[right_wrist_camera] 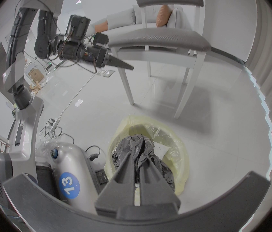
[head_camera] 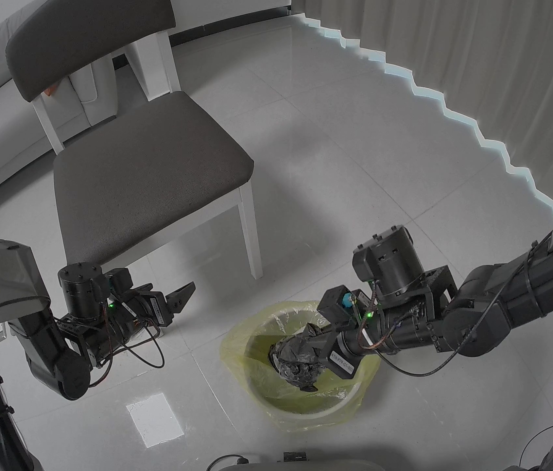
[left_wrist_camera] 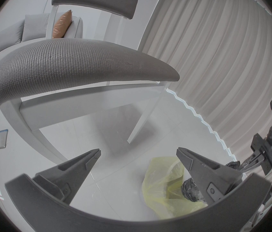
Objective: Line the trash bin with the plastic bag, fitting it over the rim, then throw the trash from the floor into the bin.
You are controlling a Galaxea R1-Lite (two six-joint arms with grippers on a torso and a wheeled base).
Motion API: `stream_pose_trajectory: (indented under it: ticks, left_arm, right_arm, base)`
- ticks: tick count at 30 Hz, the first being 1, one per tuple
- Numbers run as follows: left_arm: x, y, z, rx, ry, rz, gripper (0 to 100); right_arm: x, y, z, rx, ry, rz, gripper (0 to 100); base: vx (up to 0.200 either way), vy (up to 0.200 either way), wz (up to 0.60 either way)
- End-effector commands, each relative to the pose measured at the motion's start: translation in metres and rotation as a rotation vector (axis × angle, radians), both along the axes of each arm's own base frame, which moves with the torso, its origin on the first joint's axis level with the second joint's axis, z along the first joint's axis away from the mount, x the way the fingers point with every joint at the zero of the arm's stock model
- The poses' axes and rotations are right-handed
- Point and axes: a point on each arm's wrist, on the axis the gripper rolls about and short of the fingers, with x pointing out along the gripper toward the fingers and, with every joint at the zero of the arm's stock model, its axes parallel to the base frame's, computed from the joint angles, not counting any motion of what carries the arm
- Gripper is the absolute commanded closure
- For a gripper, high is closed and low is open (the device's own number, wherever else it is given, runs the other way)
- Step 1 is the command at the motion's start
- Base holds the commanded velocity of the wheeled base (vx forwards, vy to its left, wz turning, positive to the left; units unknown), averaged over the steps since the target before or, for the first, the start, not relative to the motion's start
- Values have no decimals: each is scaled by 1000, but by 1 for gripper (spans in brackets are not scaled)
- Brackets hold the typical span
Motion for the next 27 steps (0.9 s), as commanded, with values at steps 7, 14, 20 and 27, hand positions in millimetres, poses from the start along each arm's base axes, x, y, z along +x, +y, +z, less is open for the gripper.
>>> stream_pose_trajectory:
  ticks: [7,14,20,27]
  left_arm:
    - [-1,2,-5,1,22,-7,0]
    - [1,0,-12,2,26,-13,0]
    - [3,1,-18,-1,14,-7,0]
    - [3,1,-19,0,19,-7,0]
  right_arm:
    - [-37,-4,-6,-42,42,62,100]
    - [-56,0,-8,-59,54,114,100]
    - [-23,-2,-10,-44,40,38,100]
    - [19,-3,-24,-42,44,-38,100]
  base:
    - [0,0,0]
    - [0,0,0]
    - [0,0,0]
    - [0,0,0]
